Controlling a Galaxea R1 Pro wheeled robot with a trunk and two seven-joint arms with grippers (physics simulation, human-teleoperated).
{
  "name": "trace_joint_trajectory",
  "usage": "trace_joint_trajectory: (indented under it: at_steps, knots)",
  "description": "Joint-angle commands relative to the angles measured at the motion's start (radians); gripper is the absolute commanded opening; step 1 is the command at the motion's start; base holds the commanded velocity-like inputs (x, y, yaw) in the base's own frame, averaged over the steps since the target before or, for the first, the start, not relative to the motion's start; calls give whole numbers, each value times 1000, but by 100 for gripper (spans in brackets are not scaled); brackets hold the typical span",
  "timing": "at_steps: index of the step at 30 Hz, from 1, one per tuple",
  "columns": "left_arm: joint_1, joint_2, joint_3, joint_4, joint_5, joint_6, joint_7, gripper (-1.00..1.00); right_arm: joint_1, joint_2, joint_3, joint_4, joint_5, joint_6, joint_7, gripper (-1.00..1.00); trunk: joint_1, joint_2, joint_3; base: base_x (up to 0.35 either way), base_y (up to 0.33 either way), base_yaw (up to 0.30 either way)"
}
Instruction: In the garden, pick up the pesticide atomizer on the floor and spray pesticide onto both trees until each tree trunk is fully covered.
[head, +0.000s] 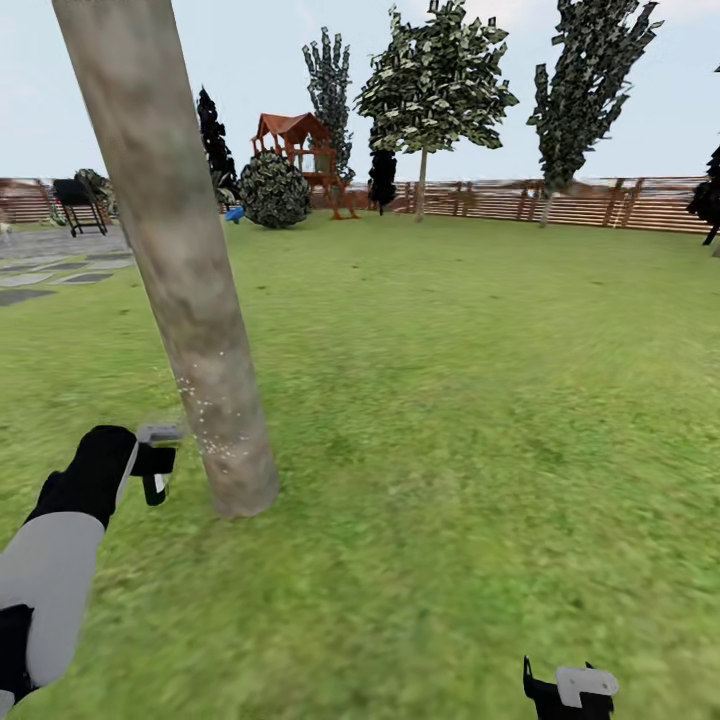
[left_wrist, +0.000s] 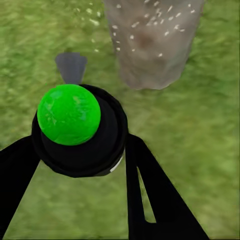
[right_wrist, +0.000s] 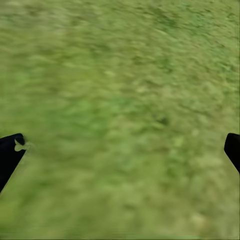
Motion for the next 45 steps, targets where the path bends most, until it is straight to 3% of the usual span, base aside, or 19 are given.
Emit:
trace_joint_trajectory:
  at_steps: [1,32,39,45]
  knots:
    - [15,-2,3,-4,-9,1,-9,-100,-1,0,-5,2,11,-3,-6,100,0,0,-1,0,-1,271]
    - [23,-12,8,-11,-5,3,-3,-100,-1,0,-5,2,11,-3,-7,100,0,0,-1,40,-244,15]
    - [18,-13,9,-98,-5,11,-3,-100,-1,0,-5,2,11,-3,-7,100,0,0,-1,104,-240,236]
    - [19,-13,11,-112,-6,13,-3,-100,-1,0,-5,2,11,-3,-7,100,0,0,-1,274,-145,82]
